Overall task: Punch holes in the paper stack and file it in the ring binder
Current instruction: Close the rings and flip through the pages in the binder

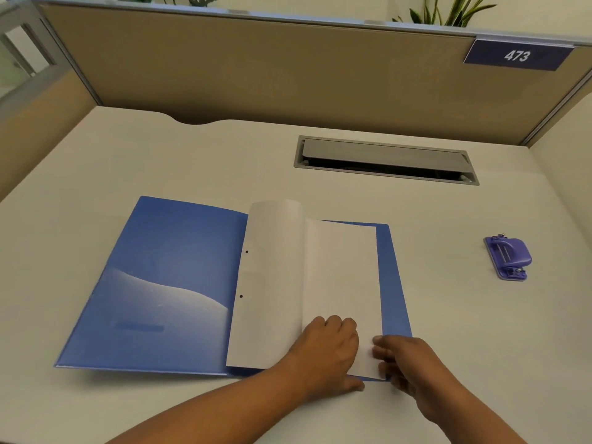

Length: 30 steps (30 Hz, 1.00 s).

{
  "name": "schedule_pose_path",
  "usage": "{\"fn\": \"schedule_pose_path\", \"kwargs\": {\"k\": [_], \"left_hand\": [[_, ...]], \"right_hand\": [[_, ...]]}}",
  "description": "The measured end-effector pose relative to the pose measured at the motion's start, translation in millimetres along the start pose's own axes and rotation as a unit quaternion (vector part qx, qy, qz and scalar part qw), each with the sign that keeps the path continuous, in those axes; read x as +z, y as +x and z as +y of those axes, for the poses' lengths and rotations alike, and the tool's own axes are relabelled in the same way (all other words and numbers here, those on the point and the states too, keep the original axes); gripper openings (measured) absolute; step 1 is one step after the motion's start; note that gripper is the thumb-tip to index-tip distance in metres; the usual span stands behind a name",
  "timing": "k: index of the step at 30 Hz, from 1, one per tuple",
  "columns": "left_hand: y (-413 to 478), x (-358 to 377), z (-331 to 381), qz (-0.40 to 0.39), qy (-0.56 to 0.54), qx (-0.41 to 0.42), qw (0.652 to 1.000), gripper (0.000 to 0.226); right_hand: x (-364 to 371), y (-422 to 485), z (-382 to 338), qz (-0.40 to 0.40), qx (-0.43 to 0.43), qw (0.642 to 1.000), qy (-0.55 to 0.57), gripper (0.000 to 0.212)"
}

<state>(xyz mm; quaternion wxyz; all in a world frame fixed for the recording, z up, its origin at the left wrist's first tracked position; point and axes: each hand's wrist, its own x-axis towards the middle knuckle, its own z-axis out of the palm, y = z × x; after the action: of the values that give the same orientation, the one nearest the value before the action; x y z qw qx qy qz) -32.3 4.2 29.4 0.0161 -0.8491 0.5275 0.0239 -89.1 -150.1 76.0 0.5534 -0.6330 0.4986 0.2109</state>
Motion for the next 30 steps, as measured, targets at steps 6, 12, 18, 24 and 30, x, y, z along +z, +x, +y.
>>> {"fn": "schedule_pose_path", "kwargs": {"k": [6,12,18,24,30], "left_hand": [[-3,1,0,0.006,0.017,0.046,0.999,0.064],[0,-7,2,-0.068,0.023,0.084,0.994,0.028],[1,-35,-2,0.064,-0.267,-0.182,0.944,0.023],[1,-48,-19,0.126,-0.467,-0.330,0.811,0.049],[-24,-50,-40,0.200,-0.538,-0.359,0.736,0.041]], "right_hand": [[-5,0,20,0.076,-0.117,0.985,-0.106,0.009],[-13,1,29,0.082,-0.117,0.985,-0.098,0.007],[-15,-1,23,0.059,-0.130,0.989,-0.047,0.027],[-3,-9,10,0.022,-0.098,0.994,0.033,0.039],[2,-14,-3,0.010,-0.049,0.996,0.067,0.042]]}}
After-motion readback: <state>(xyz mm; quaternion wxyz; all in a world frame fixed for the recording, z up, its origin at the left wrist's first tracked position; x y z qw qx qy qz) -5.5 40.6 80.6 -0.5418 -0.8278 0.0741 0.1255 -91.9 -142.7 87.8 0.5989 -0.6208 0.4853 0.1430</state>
